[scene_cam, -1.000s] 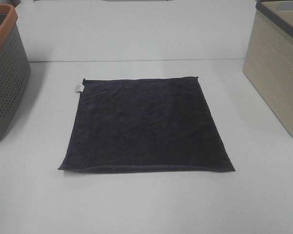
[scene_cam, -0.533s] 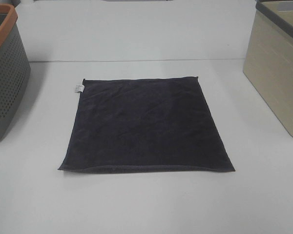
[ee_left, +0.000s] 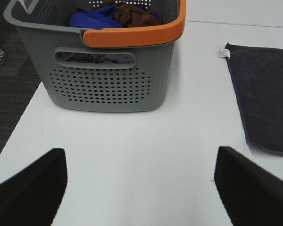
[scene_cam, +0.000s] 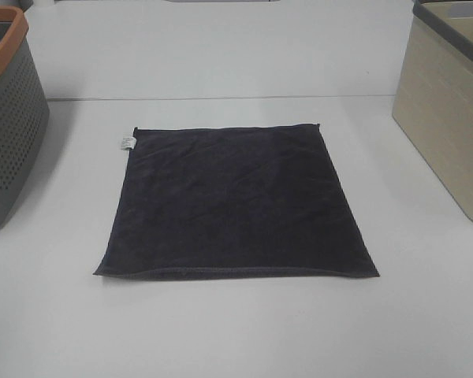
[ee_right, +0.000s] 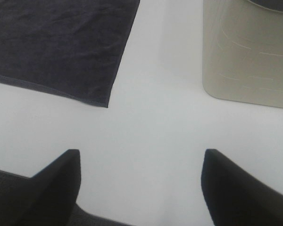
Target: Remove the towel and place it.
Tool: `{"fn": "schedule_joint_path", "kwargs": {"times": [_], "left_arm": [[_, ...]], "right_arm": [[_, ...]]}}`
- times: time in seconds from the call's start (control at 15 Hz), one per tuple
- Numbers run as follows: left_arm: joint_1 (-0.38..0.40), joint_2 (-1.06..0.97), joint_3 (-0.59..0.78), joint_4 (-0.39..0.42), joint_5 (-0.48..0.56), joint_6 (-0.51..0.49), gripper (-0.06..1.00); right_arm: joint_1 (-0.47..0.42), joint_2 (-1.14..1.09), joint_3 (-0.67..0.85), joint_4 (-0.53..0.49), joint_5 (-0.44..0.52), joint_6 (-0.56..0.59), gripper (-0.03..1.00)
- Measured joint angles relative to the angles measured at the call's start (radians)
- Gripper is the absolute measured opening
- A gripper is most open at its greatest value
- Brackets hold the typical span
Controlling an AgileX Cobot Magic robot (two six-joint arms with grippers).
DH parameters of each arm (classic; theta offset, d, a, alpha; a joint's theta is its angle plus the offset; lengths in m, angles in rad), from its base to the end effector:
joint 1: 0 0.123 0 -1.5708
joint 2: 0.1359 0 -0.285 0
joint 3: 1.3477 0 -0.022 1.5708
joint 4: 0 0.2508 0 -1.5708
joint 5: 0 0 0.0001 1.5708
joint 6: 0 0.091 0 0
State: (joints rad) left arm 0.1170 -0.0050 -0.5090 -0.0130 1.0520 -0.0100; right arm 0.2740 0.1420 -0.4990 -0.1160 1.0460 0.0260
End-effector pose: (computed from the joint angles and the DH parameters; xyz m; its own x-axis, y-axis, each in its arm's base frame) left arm -0.0062 -0.0018 0.2805 -0.4309 -0.0672 -0.8999 -0.1137 0.9933 -0.0197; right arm 0.0195 -0.0040 0.2777 -0.5363 -0.1841 -0.8237 -0.2070 0.9748 -0.0831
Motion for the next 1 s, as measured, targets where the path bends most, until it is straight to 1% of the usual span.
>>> {"fn": "schedule_joint_path", "kwargs": {"times": [0.4,1.0], "left_arm": [[0.000,0.000,0.000,0.000,0.000,0.000,0.79],[0.000,0.000,0.000,-0.001,0.000,0.000,0.79]], "right_arm": [[0.000,-0.139,0.000,0.003,0.001,0.000,0.71],[0.000,-0.146,0.000,0.006,0.001,0.000,0.71]]}}
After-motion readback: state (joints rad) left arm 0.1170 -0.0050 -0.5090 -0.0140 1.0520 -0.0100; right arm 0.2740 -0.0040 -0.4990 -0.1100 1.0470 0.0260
